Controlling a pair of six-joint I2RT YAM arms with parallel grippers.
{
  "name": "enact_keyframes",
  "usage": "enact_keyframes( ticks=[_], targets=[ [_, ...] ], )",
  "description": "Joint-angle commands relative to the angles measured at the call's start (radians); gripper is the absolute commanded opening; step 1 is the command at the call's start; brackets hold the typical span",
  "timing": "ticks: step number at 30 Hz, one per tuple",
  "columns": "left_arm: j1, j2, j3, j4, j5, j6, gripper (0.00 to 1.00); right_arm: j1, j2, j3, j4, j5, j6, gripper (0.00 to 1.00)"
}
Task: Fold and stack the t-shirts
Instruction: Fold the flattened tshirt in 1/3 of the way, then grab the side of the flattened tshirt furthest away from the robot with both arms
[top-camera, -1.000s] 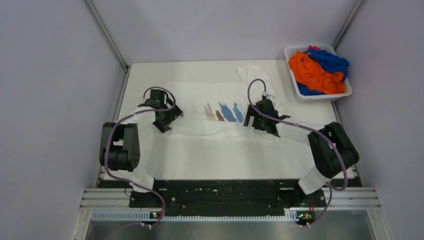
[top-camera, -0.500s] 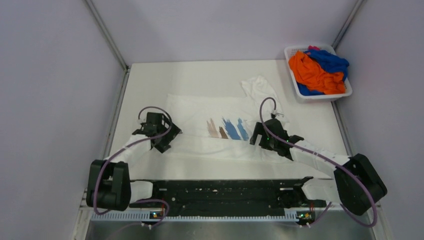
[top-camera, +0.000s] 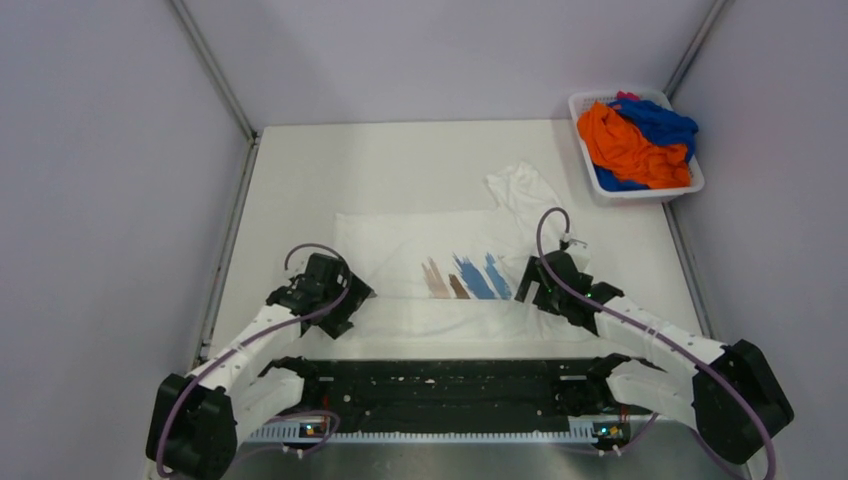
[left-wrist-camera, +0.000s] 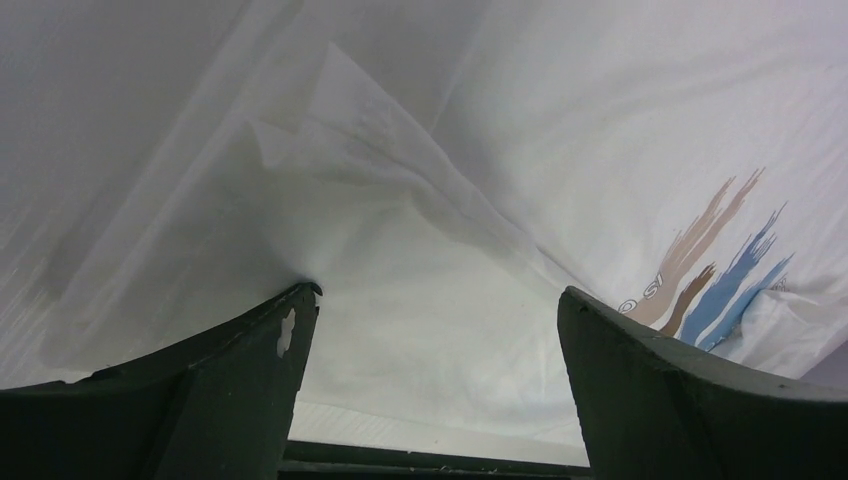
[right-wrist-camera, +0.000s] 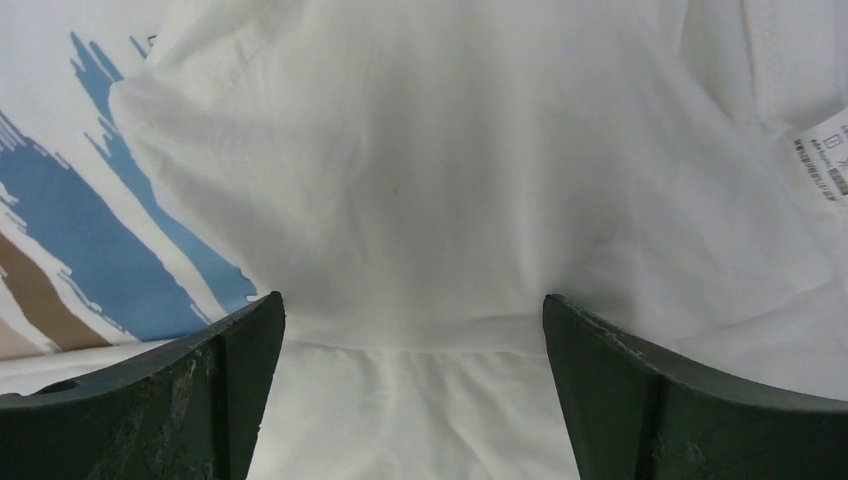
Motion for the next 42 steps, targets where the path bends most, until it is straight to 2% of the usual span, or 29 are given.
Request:
enact_keyframes(
  ticks=[1,6,12,16,18,20,24,28,31,35,42],
  targets=[
    [-0.012,-0.019,-0.026,-0.189,-0.072,-0.066,0.96,0.011,0.023,0.051,-0.03,0.121,0.014,0.99],
    [-0.013,-0.029,0.003,-0.193,-0.08,-0.044,0.97,0.011,0.037,0.114,-0.022,0.125,-0.003,0.99],
    [-0.012,-0.044,0.15,-0.173,-0.101,0.007,0.99,0.011,0.01,0.216,0.01,0.116,-0.076,0.99],
    [-0.008,0.002,0.286,-0.154,-0.229,0.06,0.99,-0.004,0.03,0.291,0.128,0.11,-0.15,0.99],
    [0.003,0.048,0.355,-0.149,-0.294,0.099,0.99,-0.052,0.067,0.342,0.183,0.066,-0.182,0.99],
    [0.035,0.116,0.43,-0.144,-0.323,0.152,0.99,-0.111,0.128,0.402,0.206,0.015,-0.204,0.99],
    [0.155,0.291,0.553,-0.09,-0.267,0.273,0.99,-0.199,0.305,0.549,0.227,0.021,-0.273,0.99],
    [0.256,0.503,0.698,-0.067,-0.228,0.308,0.99,-0.239,0.484,0.692,0.26,-0.001,-0.365,0.99],
    [0.279,0.687,0.827,-0.067,-0.24,0.332,0.99,-0.272,0.635,0.814,0.234,-0.027,-0.403,0.99],
    [0.287,0.877,0.993,-0.144,-0.283,0.339,0.94,-0.301,0.822,0.986,0.201,-0.078,-0.421,0.99],
    [0.293,1.032,1.086,-0.161,-0.316,0.334,0.81,-0.317,1.032,1.207,0.166,-0.074,-0.444,0.99]
  ],
)
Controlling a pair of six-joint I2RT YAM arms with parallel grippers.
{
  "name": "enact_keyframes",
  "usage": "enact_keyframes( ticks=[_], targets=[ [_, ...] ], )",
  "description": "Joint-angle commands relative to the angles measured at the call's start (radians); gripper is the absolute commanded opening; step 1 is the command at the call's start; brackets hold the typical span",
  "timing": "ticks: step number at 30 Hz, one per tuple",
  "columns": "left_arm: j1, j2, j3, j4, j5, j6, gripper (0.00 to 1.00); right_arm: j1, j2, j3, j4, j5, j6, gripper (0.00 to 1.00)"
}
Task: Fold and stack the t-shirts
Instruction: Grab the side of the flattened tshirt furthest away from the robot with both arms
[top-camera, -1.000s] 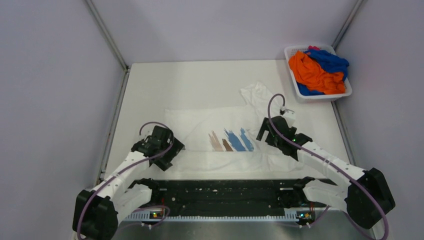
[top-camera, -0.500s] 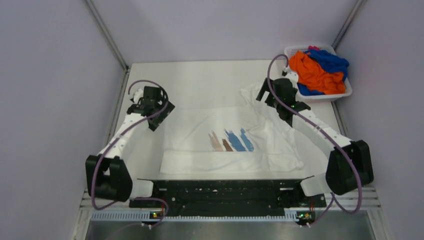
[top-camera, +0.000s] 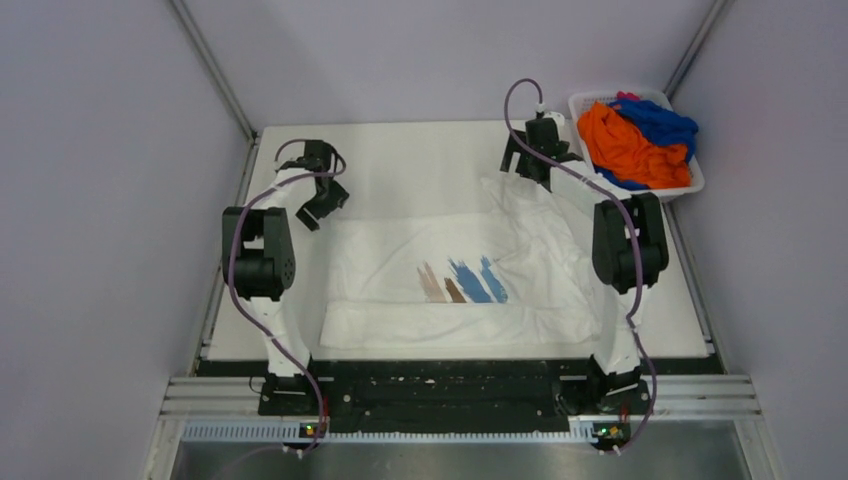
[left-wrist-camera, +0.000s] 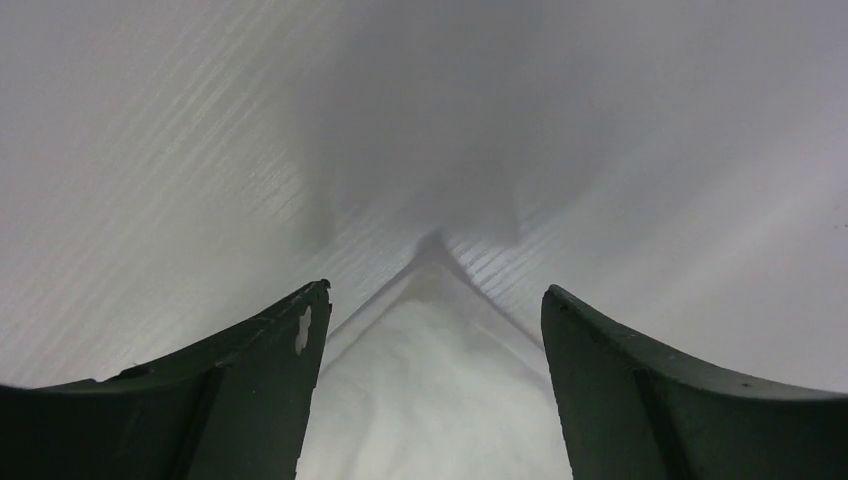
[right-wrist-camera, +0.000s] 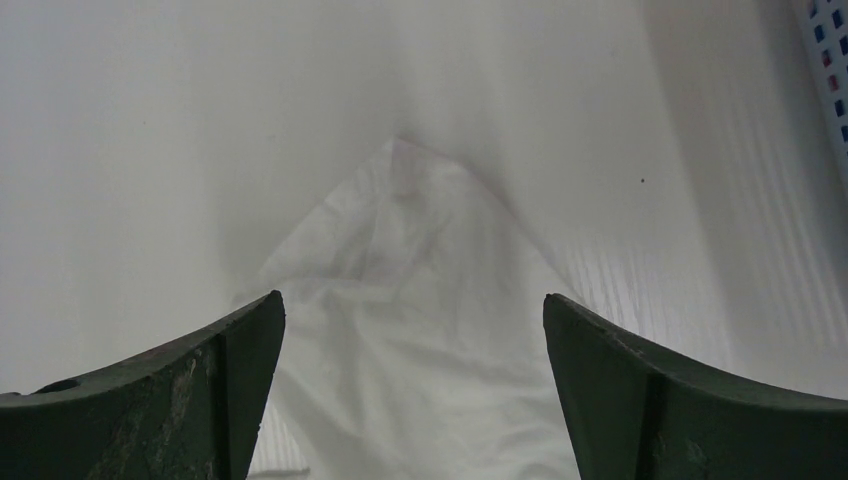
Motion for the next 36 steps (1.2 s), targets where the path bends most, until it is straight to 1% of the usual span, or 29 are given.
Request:
enact_keyframes(
  ticks=[1,3,4,5,9,15,16,17,18,19,22,23,26,30,33,36],
  targets=[
    [0.006,0.044,0.052,-0.02,-0.033,0.007,0.8,-0.01,0.075,0.141,-0.017,-0.012,-0.045,0.99],
    [0.007,0.062,0.058,-0.006,-0.018,0.011,0.75,-0.01,0.111,0.174,-0.012,-0.003,-0.056,0.99],
    [0.007,0.07,0.065,-0.006,-0.002,0.015,0.71,-0.009,0.128,0.188,-0.012,0.003,-0.062,0.99],
    [0.008,0.079,0.082,-0.024,0.008,0.019,0.68,-0.009,0.142,0.2,-0.012,0.011,-0.068,0.99],
    [0.007,0.116,0.126,-0.067,0.017,0.012,0.62,-0.009,0.183,0.234,-0.008,0.029,-0.079,0.99],
    [0.007,0.129,0.128,-0.075,0.023,0.007,0.39,-0.009,0.201,0.25,0.001,0.016,-0.096,0.99],
    [0.006,0.126,0.129,-0.078,0.028,0.008,0.33,-0.01,0.201,0.249,0.004,0.015,-0.097,0.99],
    [0.006,0.122,0.125,-0.08,0.032,0.01,0.22,-0.009,0.204,0.249,0.009,0.012,-0.101,0.99],
    [0.006,0.118,0.12,-0.078,0.036,0.011,0.04,-0.009,0.205,0.252,0.014,0.006,-0.105,0.99],
    [0.006,0.112,0.113,-0.074,0.044,0.018,0.0,-0.009,0.209,0.254,0.021,-0.006,-0.11,0.99],
    [0.003,0.087,0.086,-0.042,0.056,0.045,0.0,-0.008,0.234,0.27,0.056,-0.044,-0.148,0.98],
    [0.003,0.076,0.075,-0.029,0.055,0.047,0.0,-0.006,0.25,0.29,0.055,-0.057,-0.164,0.97],
    [0.001,0.04,0.043,-0.01,0.052,0.054,0.0,0.006,0.312,0.38,-0.003,-0.057,-0.204,0.92],
    [-0.001,-0.004,0.016,0.006,0.054,0.062,0.0,0.023,0.388,0.472,-0.058,-0.013,-0.235,0.91],
    [-0.002,-0.03,-0.002,0.021,0.061,0.072,0.0,0.022,0.457,0.56,-0.135,0.003,-0.234,0.9],
    [-0.002,-0.047,-0.014,0.028,0.068,0.08,0.0,0.023,0.495,0.597,-0.189,-0.009,-0.236,0.85]
  ],
)
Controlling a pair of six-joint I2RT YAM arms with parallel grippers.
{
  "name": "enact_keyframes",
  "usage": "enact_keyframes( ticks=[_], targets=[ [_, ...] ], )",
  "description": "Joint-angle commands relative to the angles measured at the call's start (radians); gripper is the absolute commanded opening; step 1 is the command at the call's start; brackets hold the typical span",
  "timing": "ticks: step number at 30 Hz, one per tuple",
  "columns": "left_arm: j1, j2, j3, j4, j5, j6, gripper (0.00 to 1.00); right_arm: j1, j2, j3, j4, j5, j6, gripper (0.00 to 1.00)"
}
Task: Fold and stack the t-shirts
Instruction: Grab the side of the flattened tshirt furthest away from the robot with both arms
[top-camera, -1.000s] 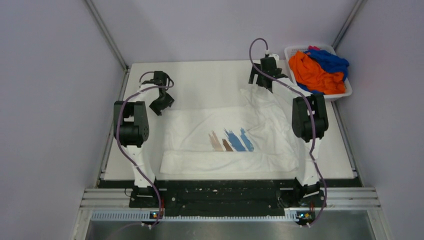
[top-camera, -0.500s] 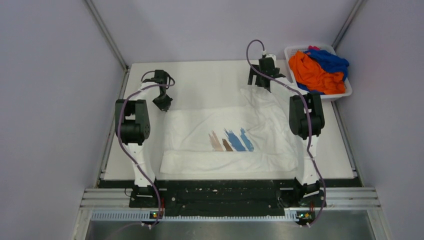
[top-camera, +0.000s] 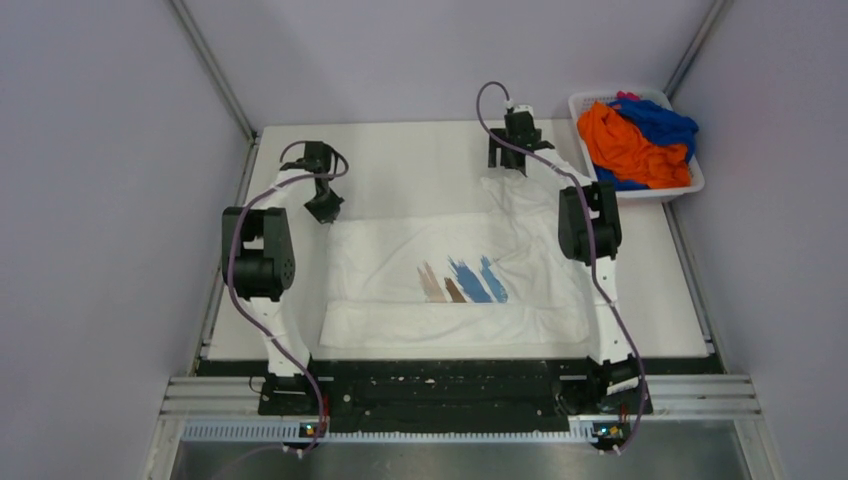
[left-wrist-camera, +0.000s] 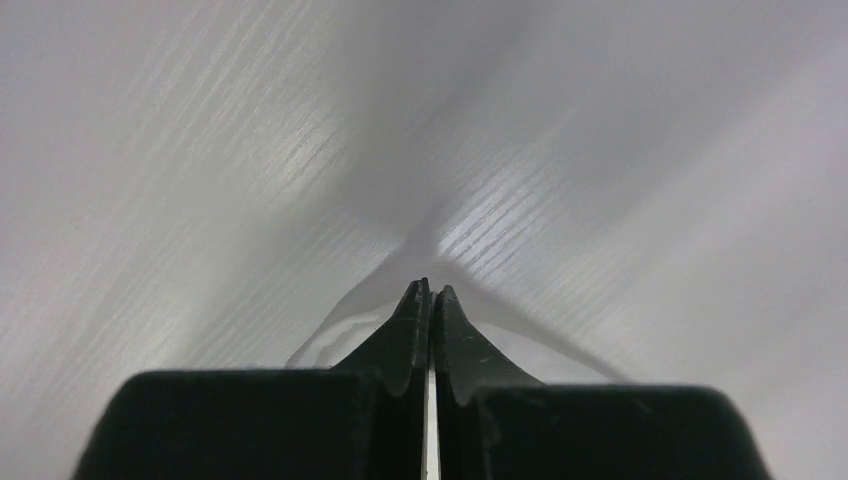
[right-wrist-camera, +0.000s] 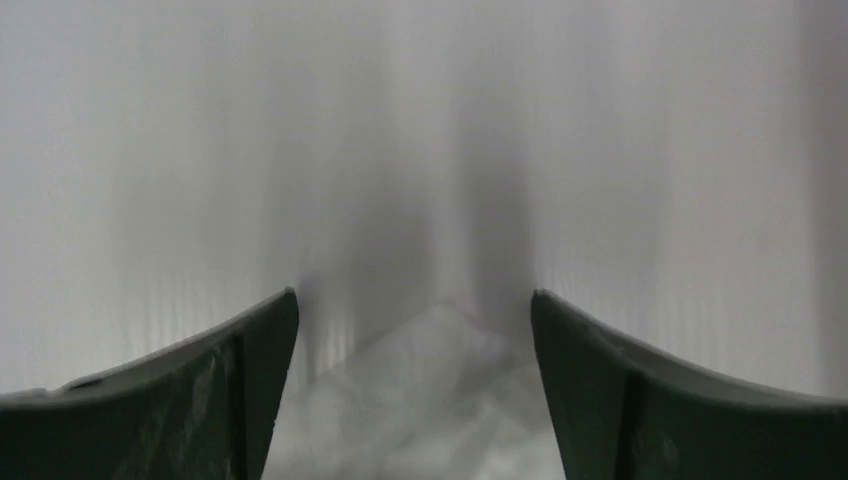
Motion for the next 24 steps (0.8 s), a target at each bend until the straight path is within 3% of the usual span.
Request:
enact_keyframes(
  ticks=[1,7,15,21,23,24],
  targets=[
    [-0.003,-0.079,-0.015,0.04,0.008,0.026,0.0,0.008,0.042,0.07,-0.102,0.01,-0.021,0.83],
    [-0.004,-0.11,-0.044,0.048,0.004,0.029,0.0,0.008,-0.04,-0.054,-0.087,0.013,0.004,0.68],
    [-0.006,-0.144,-0.088,0.072,0.024,0.034,0.0,0.008,-0.186,-0.265,-0.006,0.046,0.059,0.57],
    [-0.013,-0.164,-0.106,0.08,0.03,0.04,0.0,0.009,-0.199,-0.269,0.028,0.047,0.064,0.18],
    [-0.016,-0.17,-0.109,0.082,0.032,0.041,0.0,0.008,-0.207,-0.252,0.029,0.04,0.06,0.0],
    [-0.017,-0.175,-0.111,0.083,0.034,0.042,0.0,0.008,-0.216,-0.25,0.029,0.036,0.057,0.0]
  ],
)
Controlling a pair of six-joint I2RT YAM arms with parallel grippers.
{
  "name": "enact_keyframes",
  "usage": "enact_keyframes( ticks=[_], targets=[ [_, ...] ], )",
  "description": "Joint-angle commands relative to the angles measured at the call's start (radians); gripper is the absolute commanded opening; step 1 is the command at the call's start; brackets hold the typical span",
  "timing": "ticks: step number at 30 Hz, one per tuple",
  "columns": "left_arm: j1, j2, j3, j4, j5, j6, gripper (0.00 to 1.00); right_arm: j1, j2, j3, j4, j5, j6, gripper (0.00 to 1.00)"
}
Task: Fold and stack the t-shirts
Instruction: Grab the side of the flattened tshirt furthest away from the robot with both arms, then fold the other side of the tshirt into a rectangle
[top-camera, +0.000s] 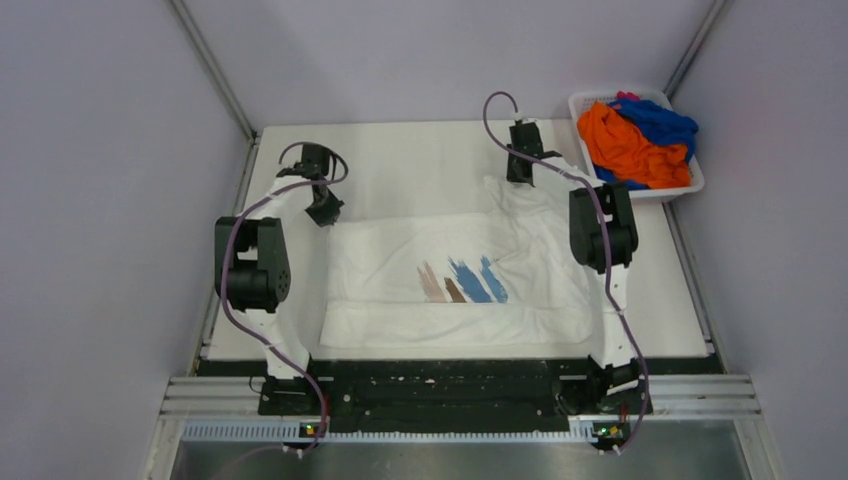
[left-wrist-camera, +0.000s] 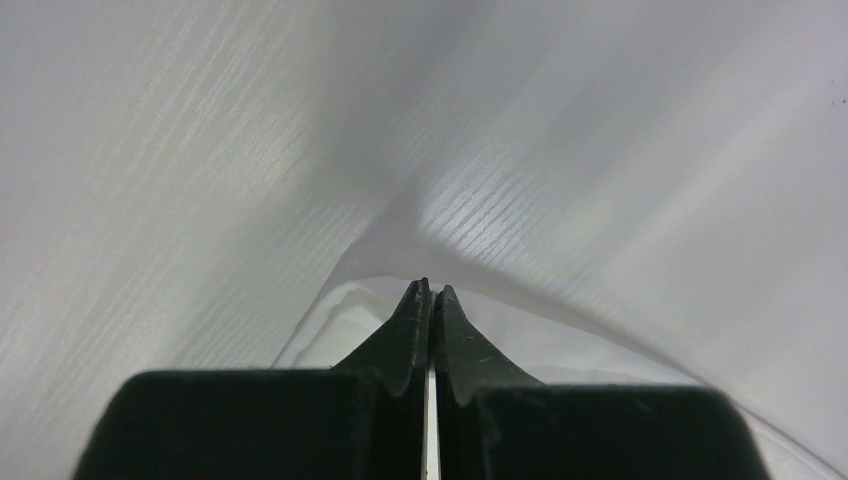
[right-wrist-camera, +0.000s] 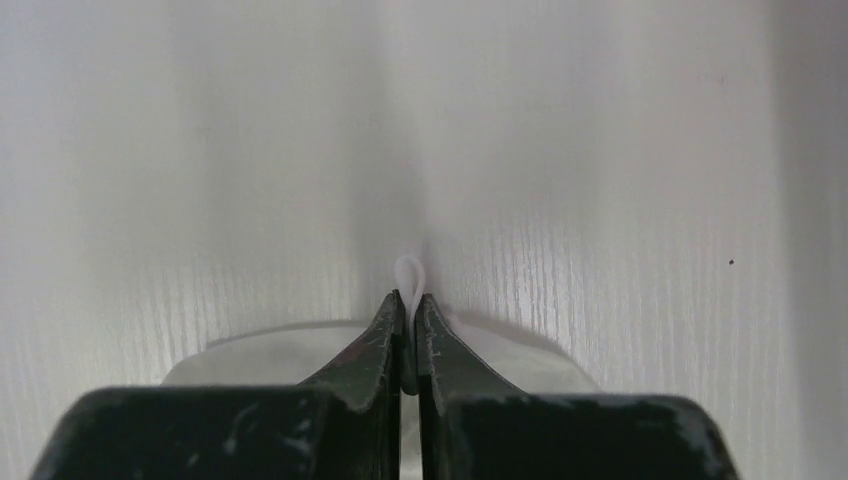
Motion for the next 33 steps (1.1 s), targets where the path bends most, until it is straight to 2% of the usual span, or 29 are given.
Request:
enact_keyframes(
  ticks=[1,5,15,20,33],
  targets=[
    [-0.01,-0.07,-0.015,0.037,0.008,0.018,0.0,0.006,-0.079,0.009,0.006,0.01,-0.002,0.0],
    [-0.016,-0.102,-0.045,0.04,0.001,0.017,0.0,0.006,-0.192,-0.088,0.02,0.003,-0.013,0.0],
    [-0.045,-0.268,-0.204,0.059,-0.017,0.01,0.0,0.048,-0.573,-0.492,0.025,0.023,0.007,0.0],
    [-0.056,-0.371,-0.277,0.054,-0.039,0.009,0.0,0.116,-0.725,-0.59,-0.063,0.122,-0.012,0.0],
    [-0.075,-0.621,-0.485,0.034,-0.052,-0.06,0.0,0.207,-1.11,-0.751,-0.35,0.191,0.154,0.0]
  ],
)
